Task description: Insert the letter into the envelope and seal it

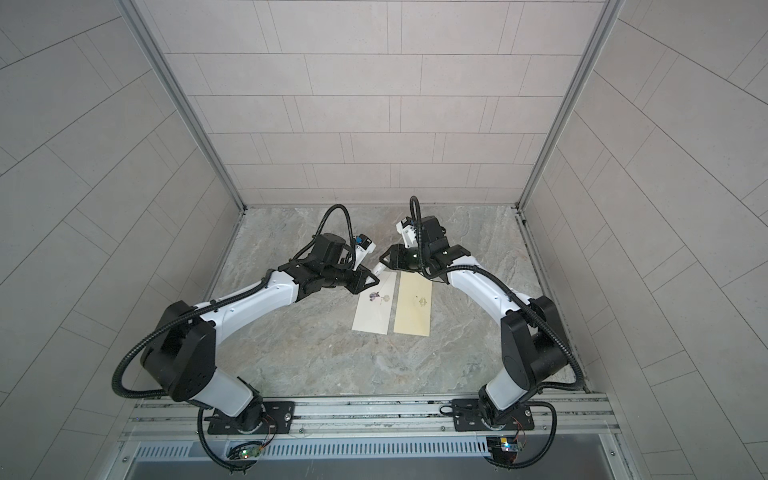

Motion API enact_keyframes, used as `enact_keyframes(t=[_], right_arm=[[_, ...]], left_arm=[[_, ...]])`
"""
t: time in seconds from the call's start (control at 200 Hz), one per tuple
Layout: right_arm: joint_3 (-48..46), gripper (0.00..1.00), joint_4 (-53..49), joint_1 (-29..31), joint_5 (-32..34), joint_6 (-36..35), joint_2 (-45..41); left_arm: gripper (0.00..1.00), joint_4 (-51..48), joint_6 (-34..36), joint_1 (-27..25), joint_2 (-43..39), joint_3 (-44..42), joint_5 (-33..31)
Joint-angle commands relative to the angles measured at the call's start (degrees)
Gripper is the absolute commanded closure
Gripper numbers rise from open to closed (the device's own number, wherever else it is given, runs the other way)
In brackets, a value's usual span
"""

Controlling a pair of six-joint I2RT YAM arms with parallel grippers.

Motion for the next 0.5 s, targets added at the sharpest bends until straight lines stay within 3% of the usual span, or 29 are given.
enact_keyframes(t=[0.0,0.165,0.31,0.405,0.495], right_arm=[[-1.35,0.60,2.60,0.10,-1.63,2.66,0.99],[-2.98,0.65,8.64,0.06,-3.89,7.41,1.57],[-3.02,0.91,10.60,0.19,-3.50,9.41,1.45],[-3.26,1.00,10.27,0.19,-3.00,9.19,0.60],[-4.21,1.00,10.28,0.12,-3.08,8.51,-0.89]], left_arm=[[1.00,1.55,2.24,-0.52,-2.00,0.50,-2.52],[1.00,3.08,2.47,-0.70,-2.71,-0.39,-1.99],[1.00,3.69,1.24,-0.63,-2.94,-0.76,-1.30],[1.00,4.73,-2.71,0.05,-2.69,-0.52,0.69],[1.00,8.86,-9.13,1.97,-2.47,-0.65,4.40]])
